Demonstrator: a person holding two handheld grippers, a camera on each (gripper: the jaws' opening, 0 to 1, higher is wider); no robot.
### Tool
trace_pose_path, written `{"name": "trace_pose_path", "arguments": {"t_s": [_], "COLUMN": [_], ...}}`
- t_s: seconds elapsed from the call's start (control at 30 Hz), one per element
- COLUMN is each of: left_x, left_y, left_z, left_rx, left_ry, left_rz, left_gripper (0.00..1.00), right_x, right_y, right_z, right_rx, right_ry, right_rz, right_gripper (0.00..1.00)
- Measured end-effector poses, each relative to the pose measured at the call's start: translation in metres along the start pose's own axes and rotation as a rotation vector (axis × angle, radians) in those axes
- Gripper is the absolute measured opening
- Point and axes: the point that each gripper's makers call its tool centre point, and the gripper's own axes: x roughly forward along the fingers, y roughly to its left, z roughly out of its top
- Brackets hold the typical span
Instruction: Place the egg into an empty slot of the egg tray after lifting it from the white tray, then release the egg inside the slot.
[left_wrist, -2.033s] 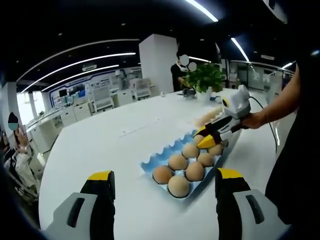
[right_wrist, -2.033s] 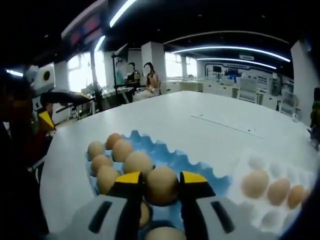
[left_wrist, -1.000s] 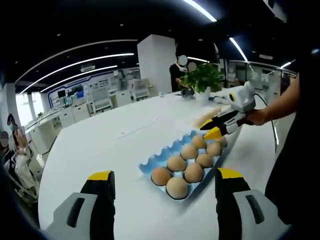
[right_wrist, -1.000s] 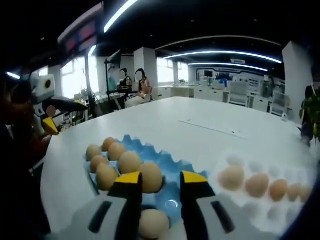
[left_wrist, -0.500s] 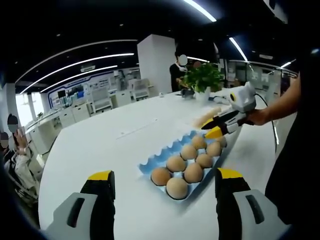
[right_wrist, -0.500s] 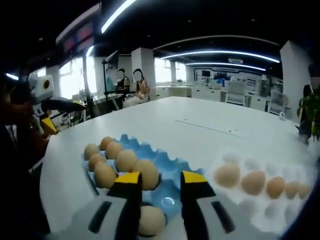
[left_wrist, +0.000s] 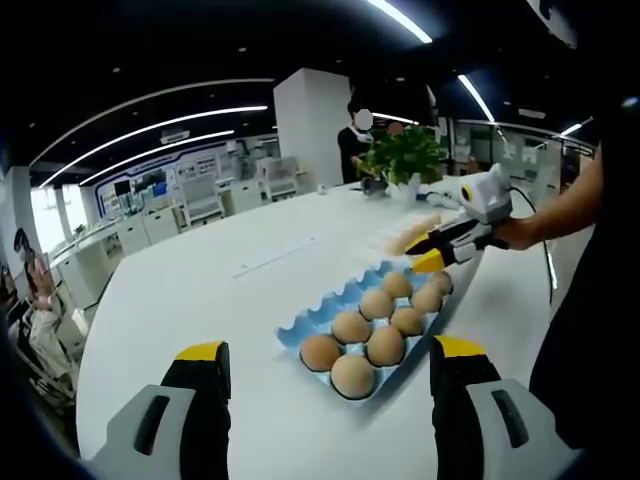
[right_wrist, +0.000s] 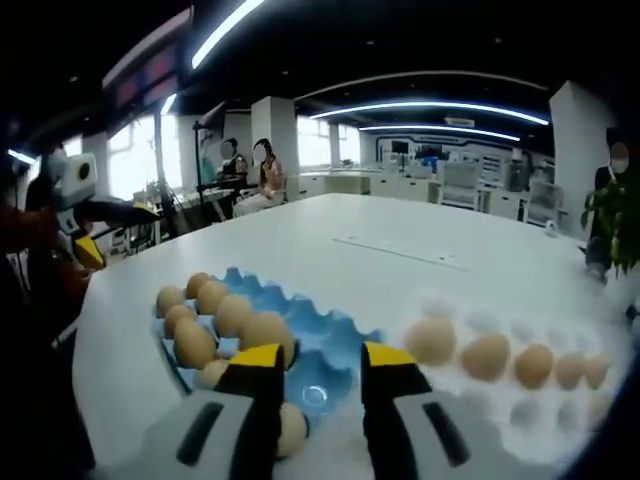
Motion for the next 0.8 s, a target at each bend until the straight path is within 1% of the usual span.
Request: {"name": "trace_pose_path", "arguments": {"t_s": [0.1, 0.17, 0.2, 0.23, 0.27, 0.3, 0.4, 0.47, 0.5, 0.57, 0.6, 0.8], "left_x": [-0.001, -0.001, -0.002, -0.002, -0.002, -0.001, -0.001, -0.001, -0.001, -0.001, 0.0, 0.0], "left_y": [0.0, 0.001, 0.001, 0.001, 0.001, 0.001, 0.0, 0.0, 0.0, 0.0, 0.0, 0.0], "left_z": [0.0, 0.0, 0.0, 0.001, 0.001, 0.0, 0.001, 0.001, 0.001, 0.002, 0.002, 0.003], "left_rx": [0.001, 0.003, 0.001, 0.001, 0.001, 0.001, 0.002, 0.001, 0.001, 0.001, 0.002, 0.004], "left_ry": [0.0, 0.0, -0.001, -0.002, -0.002, -0.001, -0.003, -0.003, -0.003, -0.004, -0.004, -0.003], "left_rz": [0.001, 0.003, 0.003, 0.004, 0.003, 0.003, 0.001, 0.002, 0.002, 0.0, 0.0, -0.001], "left_gripper": [0.83, 0.83, 0.83, 0.83, 0.83, 0.83, 0.83, 0.83, 0.83, 0.83, 0.83, 0.83], "right_x": [-0.009, -0.016, -0.022, -0.027, -0.029, -0.035, -0.049, -0.058, -0.06, -0.069, -0.075, -0.092], "right_y": [-0.022, -0.035, -0.046, -0.055, -0.058, -0.069, -0.09, -0.104, -0.107, -0.119, -0.128, -0.154], "right_z": [-0.002, -0.002, -0.003, -0.004, -0.005, -0.008, -0.011, -0.015, -0.016, -0.019, -0.021, -0.027], "right_rx": [0.002, 0.009, 0.017, 0.023, 0.027, 0.035, 0.041, 0.063, 0.066, 0.062, 0.061, 0.094], "right_ry": [0.0, -0.011, -0.01, -0.009, -0.008, -0.004, -0.001, 0.0, -0.001, 0.004, 0.005, -0.003], "right_rz": [-0.081, -0.12, -0.157, -0.175, -0.185, -0.218, -0.279, -0.321, -0.33, -0.375, -0.417, -0.491], "right_gripper": [0.3, 0.3, 0.3, 0.3, 0.3, 0.3, 0.3, 0.3, 0.3, 0.3, 0.3, 0.3]}}
